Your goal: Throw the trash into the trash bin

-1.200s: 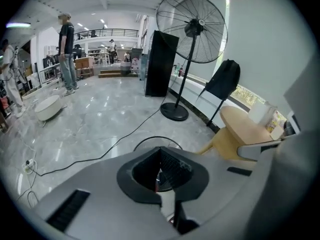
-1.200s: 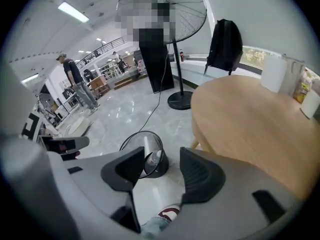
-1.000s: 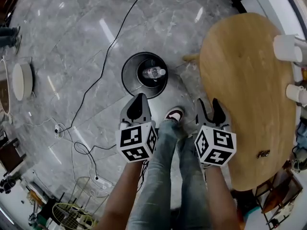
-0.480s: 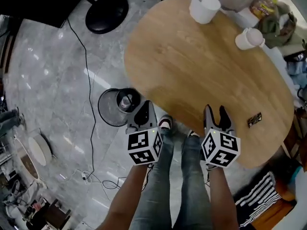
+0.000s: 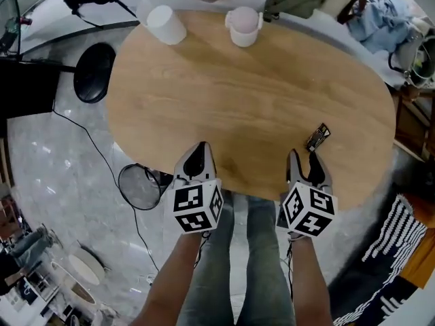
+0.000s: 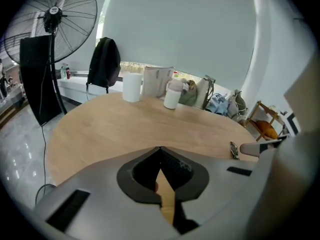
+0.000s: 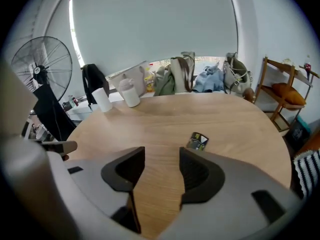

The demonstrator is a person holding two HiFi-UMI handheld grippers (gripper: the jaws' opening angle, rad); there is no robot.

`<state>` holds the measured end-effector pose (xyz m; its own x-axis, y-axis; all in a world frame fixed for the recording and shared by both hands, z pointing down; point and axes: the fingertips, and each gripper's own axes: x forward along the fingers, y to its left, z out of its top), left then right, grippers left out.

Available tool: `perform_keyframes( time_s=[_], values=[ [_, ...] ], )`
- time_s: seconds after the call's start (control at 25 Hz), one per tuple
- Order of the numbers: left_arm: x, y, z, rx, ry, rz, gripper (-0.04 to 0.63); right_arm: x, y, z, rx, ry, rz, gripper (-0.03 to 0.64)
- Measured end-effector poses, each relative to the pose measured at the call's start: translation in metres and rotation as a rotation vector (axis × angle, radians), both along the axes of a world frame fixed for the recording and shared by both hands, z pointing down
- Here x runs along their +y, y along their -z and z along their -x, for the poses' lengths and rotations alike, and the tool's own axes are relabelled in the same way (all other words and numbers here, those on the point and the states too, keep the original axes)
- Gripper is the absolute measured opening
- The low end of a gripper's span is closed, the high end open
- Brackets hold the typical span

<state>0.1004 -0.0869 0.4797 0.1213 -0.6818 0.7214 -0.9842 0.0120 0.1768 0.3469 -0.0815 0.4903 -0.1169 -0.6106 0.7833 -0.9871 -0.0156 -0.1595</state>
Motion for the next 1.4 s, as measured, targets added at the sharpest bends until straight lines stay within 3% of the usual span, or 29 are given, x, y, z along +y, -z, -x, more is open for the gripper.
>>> perform_keyframes(
  time_s=[0.2, 0.4, 0.8, 1.4],
  values=[
    [-0.012, -0.008, -0.049, 0.004, -0.084, 0.02, 0.015, 0.007, -0.017, -0.042, 0.002, -0.083, 0.026, 0.221],
    [-0.019, -0.02, -0.07, -0.011, -0.117, 0.04, 0.015, 0.001, -0.036, -0.051, 0.003, -0.078, 0.04, 0.221],
    [-0.035, -0.036, -0.067, -0.032, -0.104, 0.056, 0.015, -0.012, -0.061, -0.054, 0.037, -0.041, 0.087, 0.198],
    [-0.028, -0.04, -0.054, -0.018, -0.053, 0.059, 0.015, -0.017, -0.059, -0.066, 0.129, -0.047, 0.099, 0.038]
  ],
)
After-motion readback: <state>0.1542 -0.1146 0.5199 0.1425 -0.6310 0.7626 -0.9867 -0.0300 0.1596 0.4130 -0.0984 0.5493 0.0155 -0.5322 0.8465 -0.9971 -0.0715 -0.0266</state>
